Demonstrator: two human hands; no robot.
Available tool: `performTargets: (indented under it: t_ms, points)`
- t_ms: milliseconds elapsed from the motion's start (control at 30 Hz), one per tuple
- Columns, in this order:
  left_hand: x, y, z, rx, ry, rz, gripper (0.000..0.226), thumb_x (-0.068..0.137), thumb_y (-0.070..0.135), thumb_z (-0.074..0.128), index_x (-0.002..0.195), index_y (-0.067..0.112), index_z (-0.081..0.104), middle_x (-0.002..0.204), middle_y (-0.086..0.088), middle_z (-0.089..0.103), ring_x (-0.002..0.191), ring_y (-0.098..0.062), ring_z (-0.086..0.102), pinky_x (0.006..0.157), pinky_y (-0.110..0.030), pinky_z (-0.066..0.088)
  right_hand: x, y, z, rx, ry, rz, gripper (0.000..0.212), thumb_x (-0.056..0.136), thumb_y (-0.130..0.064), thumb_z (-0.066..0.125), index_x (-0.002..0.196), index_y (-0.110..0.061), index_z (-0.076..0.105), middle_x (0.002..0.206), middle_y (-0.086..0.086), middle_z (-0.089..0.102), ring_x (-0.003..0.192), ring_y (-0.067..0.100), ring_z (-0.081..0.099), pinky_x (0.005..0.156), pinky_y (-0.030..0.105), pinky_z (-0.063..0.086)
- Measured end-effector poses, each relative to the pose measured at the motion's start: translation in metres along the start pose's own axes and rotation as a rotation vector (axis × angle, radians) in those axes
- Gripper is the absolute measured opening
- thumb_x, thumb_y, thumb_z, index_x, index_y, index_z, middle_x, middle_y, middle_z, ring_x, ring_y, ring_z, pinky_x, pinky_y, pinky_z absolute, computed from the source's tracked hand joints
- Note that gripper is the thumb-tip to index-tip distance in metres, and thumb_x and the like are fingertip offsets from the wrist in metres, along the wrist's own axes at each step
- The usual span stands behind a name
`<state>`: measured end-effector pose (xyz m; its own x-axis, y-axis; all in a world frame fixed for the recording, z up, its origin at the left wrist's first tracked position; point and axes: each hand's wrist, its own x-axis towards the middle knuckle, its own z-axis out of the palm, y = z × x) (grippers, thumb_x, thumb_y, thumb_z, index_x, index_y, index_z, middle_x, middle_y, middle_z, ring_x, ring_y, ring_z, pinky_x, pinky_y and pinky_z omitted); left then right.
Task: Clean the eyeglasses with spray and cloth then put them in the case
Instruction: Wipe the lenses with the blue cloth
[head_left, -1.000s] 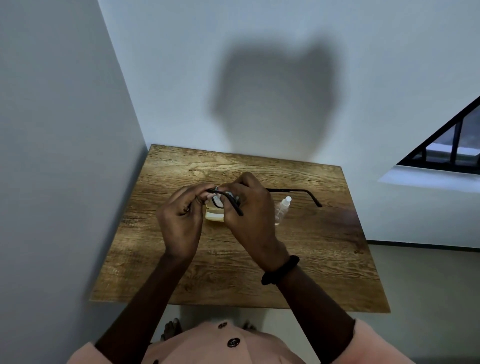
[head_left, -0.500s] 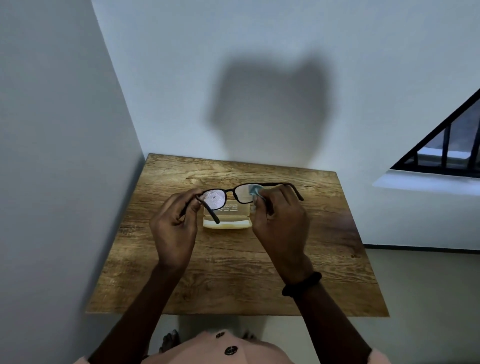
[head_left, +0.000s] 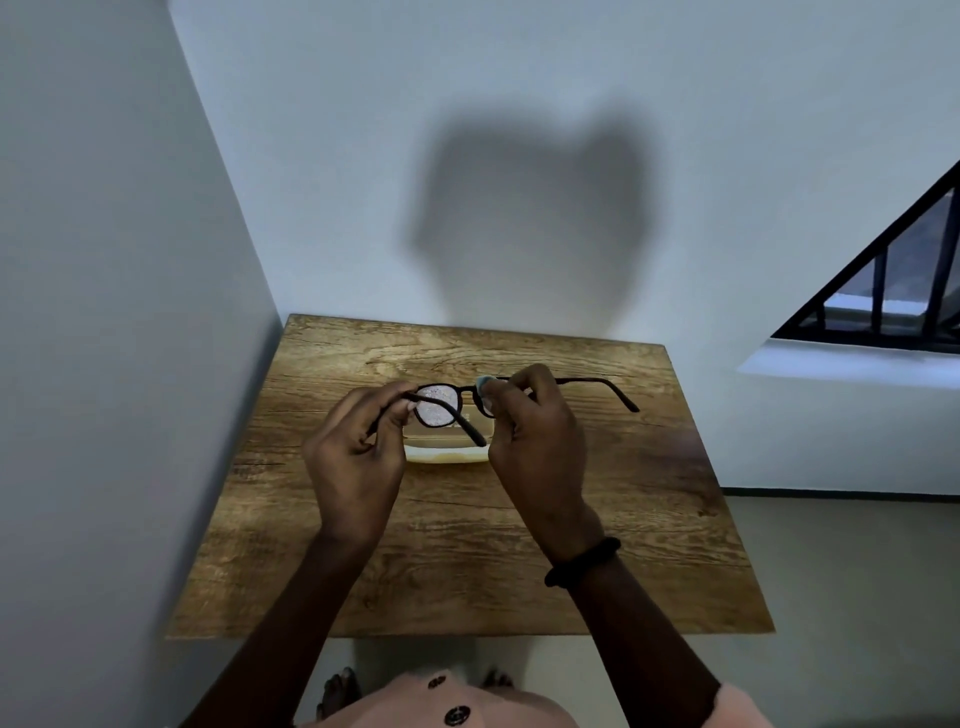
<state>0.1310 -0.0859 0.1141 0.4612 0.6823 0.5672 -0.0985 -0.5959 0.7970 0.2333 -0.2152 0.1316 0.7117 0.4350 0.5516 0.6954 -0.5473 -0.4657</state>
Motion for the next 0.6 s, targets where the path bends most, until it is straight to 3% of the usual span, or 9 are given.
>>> performTargets:
  t_ms: [133,233,333,500,600]
  points:
    - [-0.001,-0.002,0.000,0.004,0.006,-0.002,0.019,0.092,-0.003,0.067,0.106,0.003,0.078,0.096,-0.004,0.076,0.091,-0.006,0.071,0.080,-0.016,0.052,-0.002,0.001,-0.005,-0.006,-0.050,-0.001,0.027,0.083,0.003,0.070,0.100,-0.017,0.077,0.094,-0.002,0.058,0.069,0.016,0.063,0.045,0.025,0.047]
    - [-0.001,-0.004,-0.001,0.005,0.022,-0.016,0.017,0.093,-0.002,0.068,0.105,0.001,0.078,0.096,-0.003,0.076,0.092,0.002,0.069,0.081,-0.013,0.051,-0.008,0.006,-0.006,-0.025,-0.100,-0.021,0.025,0.082,0.000,0.074,0.097,-0.019,0.077,0.093,-0.004,0.059,0.065,0.016,0.060,0.044,0.032,0.051]
    - [-0.002,-0.006,-0.001,0.002,0.032,-0.031,0.019,0.091,-0.007,0.067,0.105,0.001,0.078,0.095,0.000,0.074,0.091,0.008,0.067,0.080,-0.011,0.050,-0.014,0.011,-0.006,-0.063,-0.129,-0.026,0.022,0.081,-0.004,0.078,0.096,-0.020,0.078,0.092,-0.004,0.059,0.060,0.015,0.056,0.041,0.030,0.047]
    - [-0.003,-0.011,-0.001,0.013,0.012,-0.002,0.019,0.092,-0.008,0.066,0.105,0.002,0.077,0.098,-0.001,0.074,0.094,0.009,0.067,0.082,-0.012,0.051,-0.014,0.010,-0.005,-0.133,-0.069,0.070,0.018,0.082,-0.008,0.075,0.095,-0.020,0.076,0.092,-0.003,0.061,0.055,0.019,0.057,0.040,0.028,0.048]
    - [-0.004,-0.011,-0.001,-0.002,-0.008,0.027,0.017,0.095,-0.003,0.065,0.105,0.003,0.077,0.099,-0.003,0.075,0.095,0.000,0.070,0.084,-0.017,0.054,-0.012,0.009,-0.003,-0.155,-0.036,0.120,0.017,0.080,-0.009,0.076,0.095,-0.018,0.076,0.094,-0.003,0.062,0.053,0.018,0.056,0.041,0.025,0.046]
